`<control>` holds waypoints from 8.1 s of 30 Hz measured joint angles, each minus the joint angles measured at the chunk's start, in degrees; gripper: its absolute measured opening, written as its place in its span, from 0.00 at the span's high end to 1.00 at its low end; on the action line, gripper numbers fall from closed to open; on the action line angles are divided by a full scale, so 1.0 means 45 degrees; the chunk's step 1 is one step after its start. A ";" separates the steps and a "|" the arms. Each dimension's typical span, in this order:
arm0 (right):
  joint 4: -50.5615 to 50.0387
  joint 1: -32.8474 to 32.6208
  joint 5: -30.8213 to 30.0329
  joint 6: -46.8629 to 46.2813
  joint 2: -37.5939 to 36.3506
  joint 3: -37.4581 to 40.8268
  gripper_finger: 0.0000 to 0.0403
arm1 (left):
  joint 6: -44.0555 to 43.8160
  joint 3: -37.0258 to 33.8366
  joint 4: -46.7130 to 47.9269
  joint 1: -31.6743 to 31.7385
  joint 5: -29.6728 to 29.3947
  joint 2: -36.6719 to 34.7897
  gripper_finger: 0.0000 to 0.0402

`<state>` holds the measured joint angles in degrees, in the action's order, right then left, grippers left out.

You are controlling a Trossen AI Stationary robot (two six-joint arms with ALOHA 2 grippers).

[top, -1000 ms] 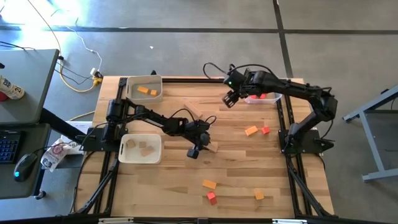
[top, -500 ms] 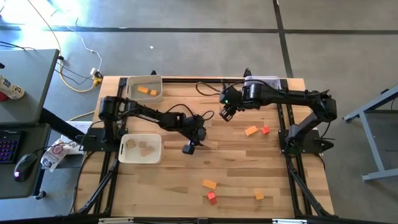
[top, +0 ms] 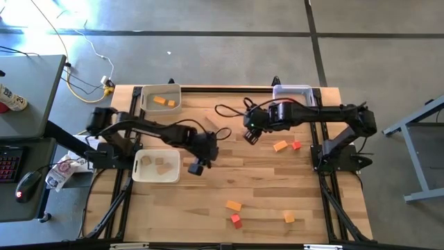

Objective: Sort & place blocks by color
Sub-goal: Put the brown block into the white bin, then put the yellow block into the gray bin

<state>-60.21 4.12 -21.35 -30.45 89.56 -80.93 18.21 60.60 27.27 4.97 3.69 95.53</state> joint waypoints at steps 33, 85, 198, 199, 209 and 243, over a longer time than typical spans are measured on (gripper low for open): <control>0.3431 -0.5125 0.0802 0.0180 0.0039 0.0039 0.52 | -1.1134 0.0000 1.0486 -0.6817 -0.4644 -0.4104 0.73; 0.7020 -0.7933 0.1404 -0.0196 0.5698 0.0034 0.52 | -1.4919 -0.3143 1.0597 -0.7587 -0.3254 -0.4090 0.47; 0.7769 -0.4657 -0.7522 0.8828 0.4158 -0.1341 0.76 | -0.9195 0.0243 -0.0088 0.1797 0.1053 -0.4108 0.48; 0.7800 -0.4657 -0.7608 0.8926 0.4158 -0.1341 0.76 | -0.9110 0.0243 -0.0275 0.1806 0.1053 -0.4045 0.48; 0.7836 -0.4638 -0.7500 0.8829 0.4163 -0.1341 0.76 | -0.8504 0.0243 -0.0680 0.1807 0.1436 -0.3891 0.59; 0.6884 -0.4392 -0.7034 0.6785 0.4172 -0.1341 0.53 | -0.4246 0.0248 0.3116 0.4176 -0.3689 -0.4139 0.90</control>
<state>-29.23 -15.65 -53.00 0.08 108.33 -86.96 -0.90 61.71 41.29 23.77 -12.91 76.90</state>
